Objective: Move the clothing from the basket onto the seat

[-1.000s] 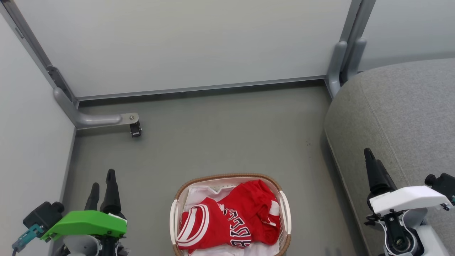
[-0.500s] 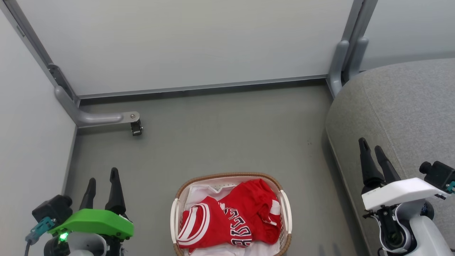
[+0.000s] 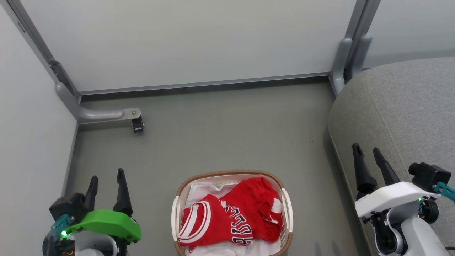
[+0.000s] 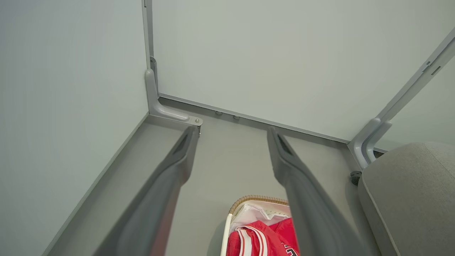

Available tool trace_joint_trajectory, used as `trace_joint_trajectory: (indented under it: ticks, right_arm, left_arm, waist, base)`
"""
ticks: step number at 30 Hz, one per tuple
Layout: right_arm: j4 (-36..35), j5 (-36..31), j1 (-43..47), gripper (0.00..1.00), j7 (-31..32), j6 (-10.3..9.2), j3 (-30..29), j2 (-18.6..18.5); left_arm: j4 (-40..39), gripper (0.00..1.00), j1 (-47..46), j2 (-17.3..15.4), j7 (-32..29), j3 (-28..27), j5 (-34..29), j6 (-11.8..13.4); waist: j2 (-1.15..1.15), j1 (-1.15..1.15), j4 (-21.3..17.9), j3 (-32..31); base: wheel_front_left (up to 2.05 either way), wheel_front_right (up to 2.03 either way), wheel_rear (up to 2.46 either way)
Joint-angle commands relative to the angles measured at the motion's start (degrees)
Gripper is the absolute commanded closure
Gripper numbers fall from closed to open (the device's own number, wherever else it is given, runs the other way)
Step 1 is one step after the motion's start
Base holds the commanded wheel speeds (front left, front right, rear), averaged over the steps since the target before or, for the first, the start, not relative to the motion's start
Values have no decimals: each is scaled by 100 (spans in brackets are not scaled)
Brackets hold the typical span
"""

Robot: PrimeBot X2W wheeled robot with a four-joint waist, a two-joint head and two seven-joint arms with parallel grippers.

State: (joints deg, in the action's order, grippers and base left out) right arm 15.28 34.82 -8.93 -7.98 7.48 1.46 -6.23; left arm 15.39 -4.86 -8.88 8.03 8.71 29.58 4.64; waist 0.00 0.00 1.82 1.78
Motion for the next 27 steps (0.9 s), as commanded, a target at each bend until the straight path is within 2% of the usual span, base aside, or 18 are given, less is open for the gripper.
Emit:
trace_joint_trajectory:
  ticks: [1,10,15,27]
  right_arm:
    - [21,-209,-154,0,-64,2,33,-38]
    - [375,-780,-136,0,-191,2,183,-88]
    - [545,-1066,-150,0,-258,2,212,-84]
    - [629,-1626,-112,0,-410,1,128,-49]
  left_arm:
    - [-15,0,-145,-73,59,20,-165,45]
    - [70,0,-38,-86,187,130,-628,105]
    - [79,0,49,-51,255,174,-853,-33]
    - [-38,0,249,144,405,-30,-1364,-97]
  waist:
    - [0,0,2,4]
    - [0,0,16,-14]
    - [0,0,23,-21]
    - [0,0,47,-24]
  base:
    - [0,0,0]
    - [0,0,0]
    - [0,0,0]
    - [0,0,0]
